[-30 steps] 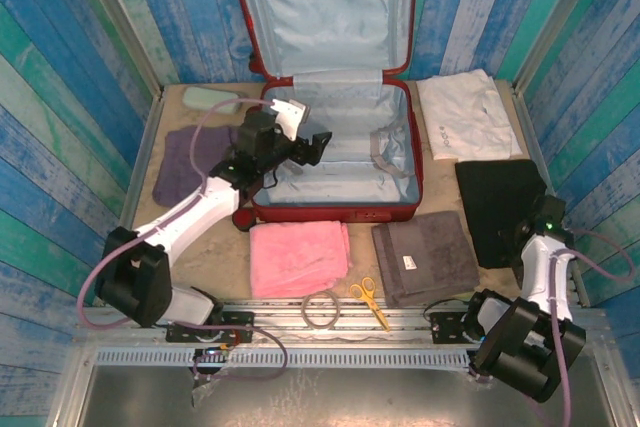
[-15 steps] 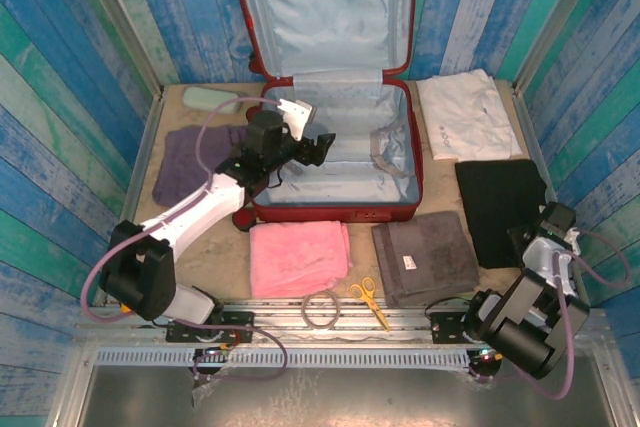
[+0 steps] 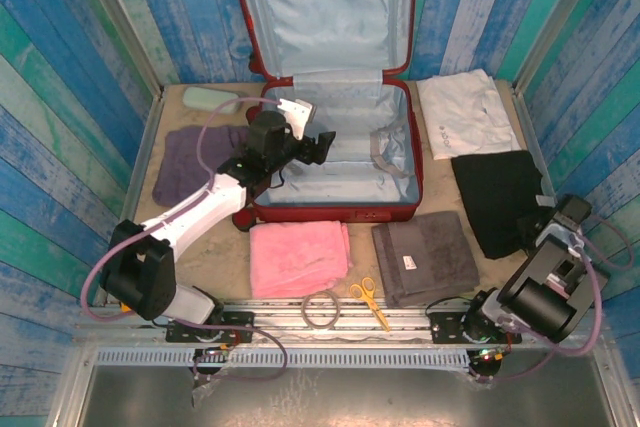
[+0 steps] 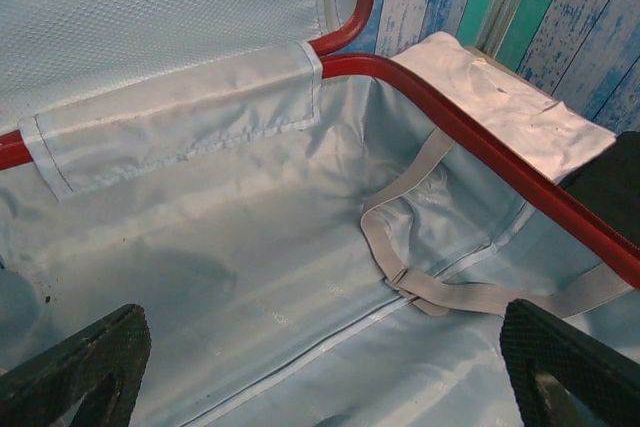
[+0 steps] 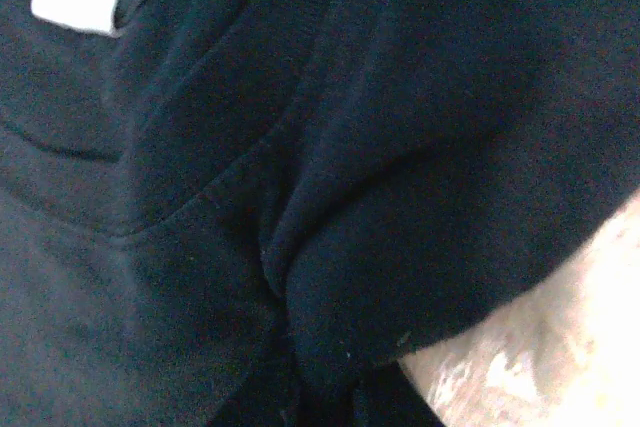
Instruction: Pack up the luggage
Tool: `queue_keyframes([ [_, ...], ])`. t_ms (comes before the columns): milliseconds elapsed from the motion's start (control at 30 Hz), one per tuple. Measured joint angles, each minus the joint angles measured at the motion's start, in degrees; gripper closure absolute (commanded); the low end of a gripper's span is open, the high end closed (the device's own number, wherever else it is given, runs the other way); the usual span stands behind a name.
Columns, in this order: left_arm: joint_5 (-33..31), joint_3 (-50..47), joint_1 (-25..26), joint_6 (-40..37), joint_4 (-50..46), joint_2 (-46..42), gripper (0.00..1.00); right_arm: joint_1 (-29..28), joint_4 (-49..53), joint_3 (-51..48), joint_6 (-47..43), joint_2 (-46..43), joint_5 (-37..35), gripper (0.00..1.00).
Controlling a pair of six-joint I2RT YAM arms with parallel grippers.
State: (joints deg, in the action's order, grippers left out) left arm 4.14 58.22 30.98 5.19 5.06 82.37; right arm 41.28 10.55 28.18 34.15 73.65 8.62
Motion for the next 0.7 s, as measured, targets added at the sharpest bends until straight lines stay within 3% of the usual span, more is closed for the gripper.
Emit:
queue_keyframes([
  [133,-0.20,-0.22,0.22,2.73,1.33,-0.02,0.07,-1.44,5.33,1.97,-1.92,-6.23,4.09,0.99],
  [300,-0.87,-0.52,0.39,10.95,3.67,-0.02,0.07,-6.86,12.31,13.46,-3.82,-10.78,6.78,0.99],
  [467,-2.84,-0.52,1.62,19.45,4.37,-0.02,0.07,-14.32,17.68,25.14,-4.52,-10.67,7.26,1.00],
  [700,-1.92,-0.52,2.36,23.23,5.88,-0.02,0.07,-23.10,24.65,40.59,-5.55,-6.45,7.04,1.00],
])
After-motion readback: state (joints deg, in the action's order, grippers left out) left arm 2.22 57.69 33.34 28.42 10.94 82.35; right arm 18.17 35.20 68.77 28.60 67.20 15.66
